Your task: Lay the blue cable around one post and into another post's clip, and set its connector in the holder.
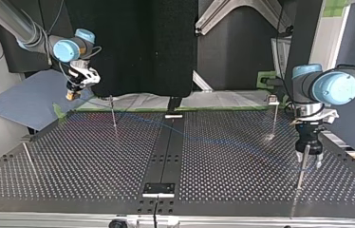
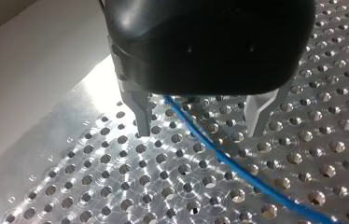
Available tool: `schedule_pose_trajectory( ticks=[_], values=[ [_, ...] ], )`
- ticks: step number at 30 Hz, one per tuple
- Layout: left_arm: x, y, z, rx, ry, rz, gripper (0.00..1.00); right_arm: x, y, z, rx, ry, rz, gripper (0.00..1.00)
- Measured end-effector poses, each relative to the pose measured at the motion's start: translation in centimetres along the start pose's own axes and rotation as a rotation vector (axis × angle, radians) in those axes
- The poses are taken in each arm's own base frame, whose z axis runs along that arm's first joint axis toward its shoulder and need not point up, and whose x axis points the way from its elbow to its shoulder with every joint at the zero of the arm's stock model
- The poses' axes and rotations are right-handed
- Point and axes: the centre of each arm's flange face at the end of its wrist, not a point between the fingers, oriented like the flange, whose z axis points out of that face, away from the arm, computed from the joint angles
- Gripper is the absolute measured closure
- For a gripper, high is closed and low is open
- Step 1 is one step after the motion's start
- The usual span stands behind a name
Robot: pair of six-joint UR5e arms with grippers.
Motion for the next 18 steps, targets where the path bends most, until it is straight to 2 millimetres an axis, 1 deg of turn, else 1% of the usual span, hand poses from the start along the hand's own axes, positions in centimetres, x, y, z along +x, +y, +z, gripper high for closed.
schedule_pose_trajectory(
  ticks=[4, 12, 18],
  values=[
    [0.0, 0.0, 0.0, 0.000, -0.001, 0.001, 0.00, -1.1, 2.9, -0.7, -0.051, -0.035, 0.014, 1.00],
    [0.0, 0.0, 0.0, 0.001, -0.002, 0.001, 0.00, -2.6, 7.2, -2.1, -0.092, -0.077, 0.013, 1.00],
    [0.0, 0.0, 0.0, 0.002, -0.002, 0.000, 0.00, -4.5, 10.1, -3.3, -0.114, -0.109, -0.014, 1.00]
  ],
)
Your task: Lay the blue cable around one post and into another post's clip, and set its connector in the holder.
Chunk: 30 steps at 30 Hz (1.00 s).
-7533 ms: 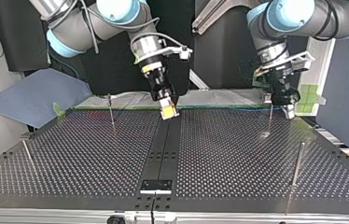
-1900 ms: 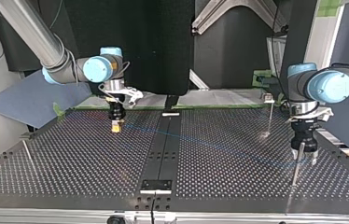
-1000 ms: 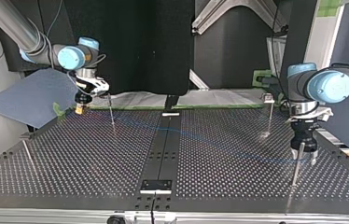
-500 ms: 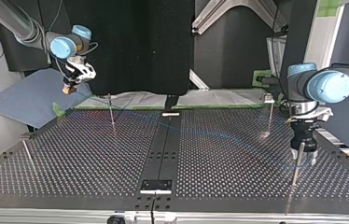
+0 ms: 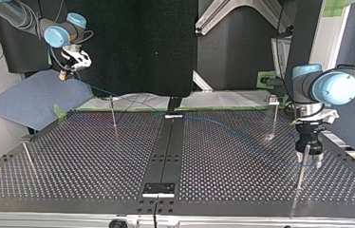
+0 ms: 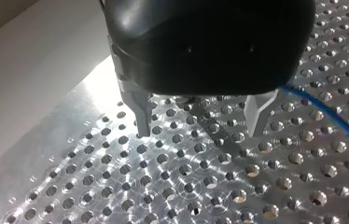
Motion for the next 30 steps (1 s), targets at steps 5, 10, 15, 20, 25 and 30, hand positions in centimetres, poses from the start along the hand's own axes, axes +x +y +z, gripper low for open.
schedule_pose_trajectory(
  ticks=[5, 10, 15, 20, 25, 30],
  values=[
    [0.0, 0.0, 0.0, 0.000, 0.003, 0.000, 0.00, -0.2, 2.1, 0.2, -0.006, 0.003, -0.017, 1.00],
    [0.0, 0.0, 0.0, 0.000, 0.004, -0.002, 0.00, 0.3, 3.6, 1.4, -0.026, 0.032, -0.018, 1.00],
    [0.1, 0.0, 0.0, -0.001, 0.005, -0.003, 0.00, -0.1, 4.3, 2.7, -0.048, 0.043, -0.032, 1.00],
    [0.1, 0.0, -0.1, -0.002, 0.007, -0.004, 0.00, -1.7, 4.6, 3.7, -0.055, 0.012, -0.055, 1.00],
    [0.1, 0.0, -0.1, -0.003, 0.008, -0.004, 0.00, -2.8, 4.6, 4.0, -0.040, 0.011, -0.063, 1.00],
    [0.1, 0.0, -0.1, -0.003, 0.009, -0.005, 0.00, -3.1, 4.3, 4.2, -0.011, 0.022, -0.068, 1.00]
  ],
)
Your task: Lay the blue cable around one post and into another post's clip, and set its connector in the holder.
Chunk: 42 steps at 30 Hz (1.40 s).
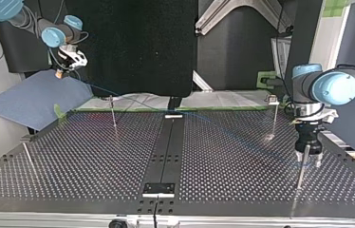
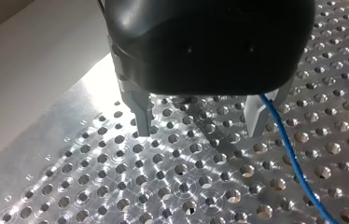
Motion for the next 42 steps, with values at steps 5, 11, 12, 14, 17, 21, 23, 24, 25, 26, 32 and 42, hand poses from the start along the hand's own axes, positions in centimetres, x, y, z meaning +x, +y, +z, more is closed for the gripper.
schedule_pose_trajectory(
  ticks=[5, 11, 12, 14, 17, 21, 23, 24, 25, 26, 32, 42],
  values=[
    [0.1, -0.1, 0.0, 0.001, 0.002, -0.001, 0.00, 0.0, -0.9, 0.1, 0.049, 0.008, -0.007, 1.00],
    [0.3, -0.2, -0.2, -0.002, 0.012, -0.002, 0.00, -0.2, -2.0, 0.0, 0.107, -0.003, -0.011, 1.00],
    [0.4, -0.3, -0.2, -0.004, 0.016, -0.003, 0.00, -0.2, -2.2, 0.0, 0.116, -0.006, -0.012, 1.00],
    [0.5, -0.3, -0.4, -0.013, 0.026, -0.007, 0.00, -0.3, -2.5, -0.1, 0.136, -0.011, -0.012, 1.00],
    [0.8, -0.2, -0.7, -0.034, 0.039, -0.024, 0.00, -0.4, -3.0, -0.2, 0.164, -0.017, -0.014, 1.00],
    [1.2, 0.4, -1.2, -0.053, 0.046, -0.055, 0.00, -0.5, -3.5, -0.4, 0.185, -0.022, -0.016, 1.00],
    [1.5, 0.9, -1.5, -0.059, 0.045, -0.071, 0.00, -0.6, -3.7, -0.5, 0.189, -0.024, -0.017, 1.00],
    [1.6, 1.1, -1.6, -0.059, 0.045, -0.078, 0.00, -0.6, -3.7, -0.5, 0.191, -0.024, -0.017, 1.00],
    [1.8, 1.2, -1.8, -0.059, 0.046, -0.086, 0.00, -0.7, -3.8, -0.5, 0.192, -0.025, -0.018, 1.00],
    [2.0, 1.4, -2.0, -0.058, 0.047, -0.096, 0.00, -0.7, -3.9, -0.6, 0.193, -0.025, -0.019, 1.00],
    [3.3, 2.2, -3.2, -0.049, 0.053, -0.147, 0.00, -0.8, -4.2, -0.7, 0.199, -0.026, -0.022, 1.00],
    [3.3, 1.9, -3.3, -0.006, 0.038, -0.232, 0.00, -0.9, -4.6, -0.8, 0.205, -0.027, -0.024, 1.00]
  ],
)
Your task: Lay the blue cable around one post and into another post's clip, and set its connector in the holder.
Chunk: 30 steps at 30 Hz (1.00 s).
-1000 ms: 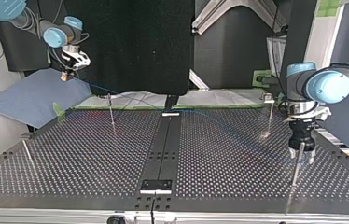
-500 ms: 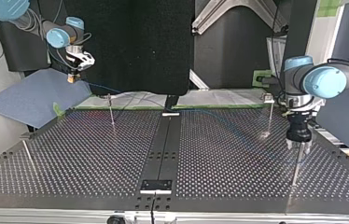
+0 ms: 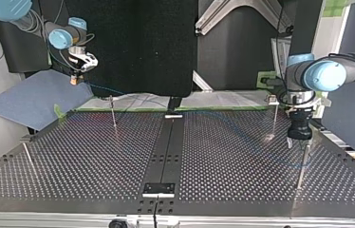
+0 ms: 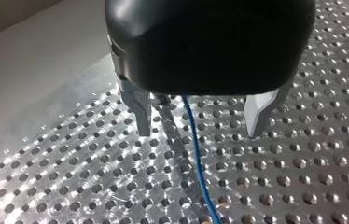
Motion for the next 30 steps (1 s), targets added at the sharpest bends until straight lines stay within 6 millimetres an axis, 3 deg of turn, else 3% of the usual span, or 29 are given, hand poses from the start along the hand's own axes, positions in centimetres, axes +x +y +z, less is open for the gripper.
schedule_pose_trajectory(
  ticks=[12, 16, 22, 30],
  values=[
    [-2.4, 1.3, -4.8, -0.159, -0.032, 0.064, 0.00, -0.1, -0.3, 0.0, 0.006, 0.000, 0.002, 1.00],
    [-4.0, 1.2, -5.4, -0.172, -0.035, 0.101, 0.00, 0.0, -0.4, 0.1, 0.007, 0.003, 0.001, 1.00],
    [-7.7, -0.8, -5.0, -0.147, -0.067, 0.166, 0.00, 0.1, -0.6, 0.3, 0.011, 0.004, 0.002, 1.00],
    [-11.6, -5.5, -4.8, -0.089, -0.106, 0.254, 0.00, 0.2, -0.8, 0.5, 0.013, 0.001, 0.001, 1.00]
  ],
)
